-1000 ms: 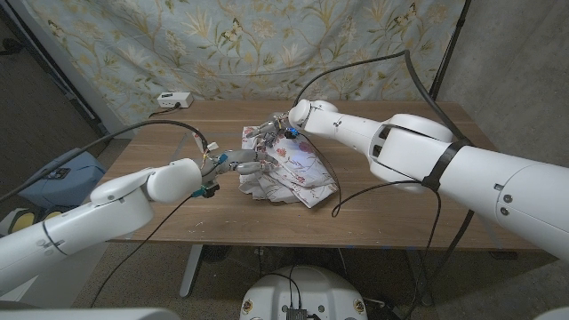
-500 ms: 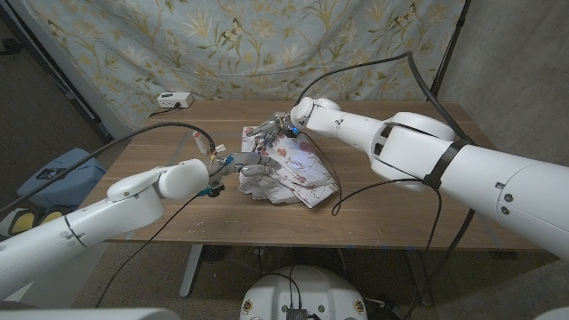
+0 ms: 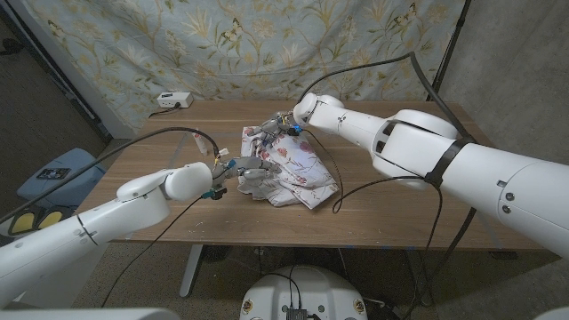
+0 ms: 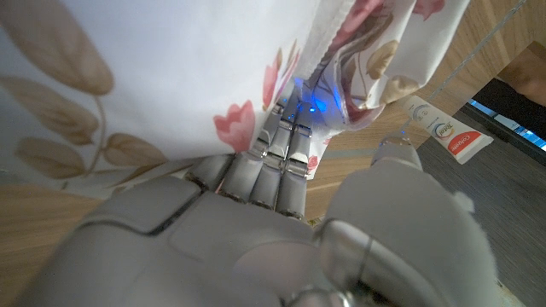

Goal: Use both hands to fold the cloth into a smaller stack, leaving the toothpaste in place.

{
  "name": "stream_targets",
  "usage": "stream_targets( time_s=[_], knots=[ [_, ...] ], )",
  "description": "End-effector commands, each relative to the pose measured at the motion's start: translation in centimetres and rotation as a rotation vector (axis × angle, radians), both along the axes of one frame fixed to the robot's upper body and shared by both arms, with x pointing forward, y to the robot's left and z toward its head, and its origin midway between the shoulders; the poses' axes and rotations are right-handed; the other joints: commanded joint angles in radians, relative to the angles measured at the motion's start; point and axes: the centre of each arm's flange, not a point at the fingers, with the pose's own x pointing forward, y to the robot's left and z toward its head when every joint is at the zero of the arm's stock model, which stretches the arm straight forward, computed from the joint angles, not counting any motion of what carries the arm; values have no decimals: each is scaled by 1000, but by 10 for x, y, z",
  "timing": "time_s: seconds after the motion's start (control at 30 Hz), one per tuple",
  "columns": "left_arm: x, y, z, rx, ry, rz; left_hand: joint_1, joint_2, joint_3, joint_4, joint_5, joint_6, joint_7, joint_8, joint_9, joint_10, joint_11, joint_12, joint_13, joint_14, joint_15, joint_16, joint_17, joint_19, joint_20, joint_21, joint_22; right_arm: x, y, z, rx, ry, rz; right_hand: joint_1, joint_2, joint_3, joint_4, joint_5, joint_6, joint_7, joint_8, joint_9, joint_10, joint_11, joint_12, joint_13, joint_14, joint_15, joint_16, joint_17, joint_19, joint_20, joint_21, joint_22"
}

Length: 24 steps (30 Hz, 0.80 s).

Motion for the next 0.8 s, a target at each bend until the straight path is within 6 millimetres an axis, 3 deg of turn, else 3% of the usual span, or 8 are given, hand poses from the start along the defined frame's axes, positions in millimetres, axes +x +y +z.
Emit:
stream_targets(
  time_s=[0.03,0.43,0.8],
  knots=[
    [15,8,-20,-6,60,23,6,3,3,4,0,5,1,4,1,10,1,-1,1,7,0,2,3,11,-1,-4,2,-7,-3,4,2,90,76,4,9,-1,2,14,-4,8,-8,3,2,12,-10,2,-2,0,4,0,10,11,0,3],
    [18,14,-38,-36,97,35,3,4,3,8,0,6,2,2,1,8,1,-4,1,6,2,1,4,10,0,-5,2,-26,-2,15,-45,203,234,12,16,-2,1,26,-18,17,-19,3,-10,23,-24,4,-11,12,5,-5,5,21,-8,3],
    [18,20,-39,-44,94,37,0,4,4,10,0,7,3,1,1,6,2,-6,1,2,5,-1,4,8,1,-6,2,-44,2,30,-65,209,346,19,19,-4,-2,36,-29,21,-28,4,-15,32,-35,9,-20,20,5,-8,2,27,-16,3]
  ],
)
